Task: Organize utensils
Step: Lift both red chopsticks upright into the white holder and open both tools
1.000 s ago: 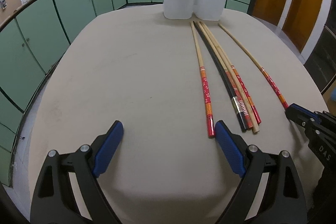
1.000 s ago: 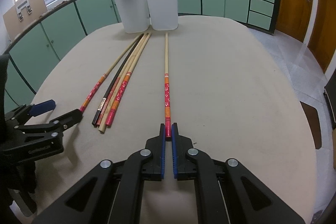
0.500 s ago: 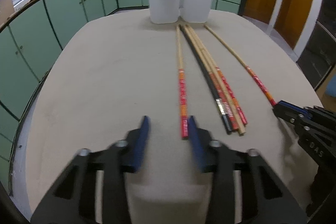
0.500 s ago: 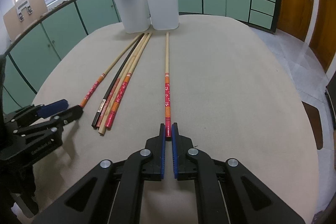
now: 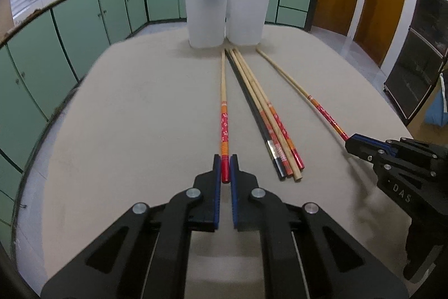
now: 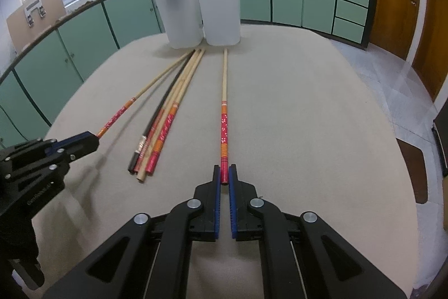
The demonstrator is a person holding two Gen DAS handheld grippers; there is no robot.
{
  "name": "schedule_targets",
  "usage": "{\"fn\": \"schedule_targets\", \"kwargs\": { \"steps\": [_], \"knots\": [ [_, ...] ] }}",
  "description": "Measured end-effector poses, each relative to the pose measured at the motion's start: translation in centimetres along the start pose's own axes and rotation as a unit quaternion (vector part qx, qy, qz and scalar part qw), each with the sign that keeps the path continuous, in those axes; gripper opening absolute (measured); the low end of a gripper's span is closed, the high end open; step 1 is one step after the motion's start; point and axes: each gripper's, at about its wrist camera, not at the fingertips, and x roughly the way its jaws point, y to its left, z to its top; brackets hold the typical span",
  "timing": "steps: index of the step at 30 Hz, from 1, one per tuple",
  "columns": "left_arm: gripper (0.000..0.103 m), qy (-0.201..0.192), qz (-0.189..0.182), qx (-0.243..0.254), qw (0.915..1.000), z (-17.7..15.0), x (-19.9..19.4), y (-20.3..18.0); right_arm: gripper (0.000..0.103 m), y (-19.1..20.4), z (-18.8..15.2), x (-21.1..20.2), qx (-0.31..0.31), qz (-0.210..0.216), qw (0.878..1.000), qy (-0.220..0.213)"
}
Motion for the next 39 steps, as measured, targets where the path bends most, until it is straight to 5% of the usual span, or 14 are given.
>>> {"fn": "schedule_targets", "kwargs": {
  "steps": [18,32,39],
  "knots": [
    [0.005,-0.132,-0.014,-0.006,0.9911,9.5,-10.2,1.3,0.005,-0.1,9.8,-10.4,-0.036,0.031,0.99,-0.134],
    [0.005,-0.189,-0.044,0.018,0.9808,16.5,-12.7,0.7,0.005,-0.3,18.4,-12.8,-0.048,0.076,0.985,-0.149],
    [0.005,-0.233,-0.041,0.032,0.971,20.2,-14.1,0.3,0.005,0.0,22.9,-14.8,-0.067,0.07,0.976,-0.195]
  ]
}}
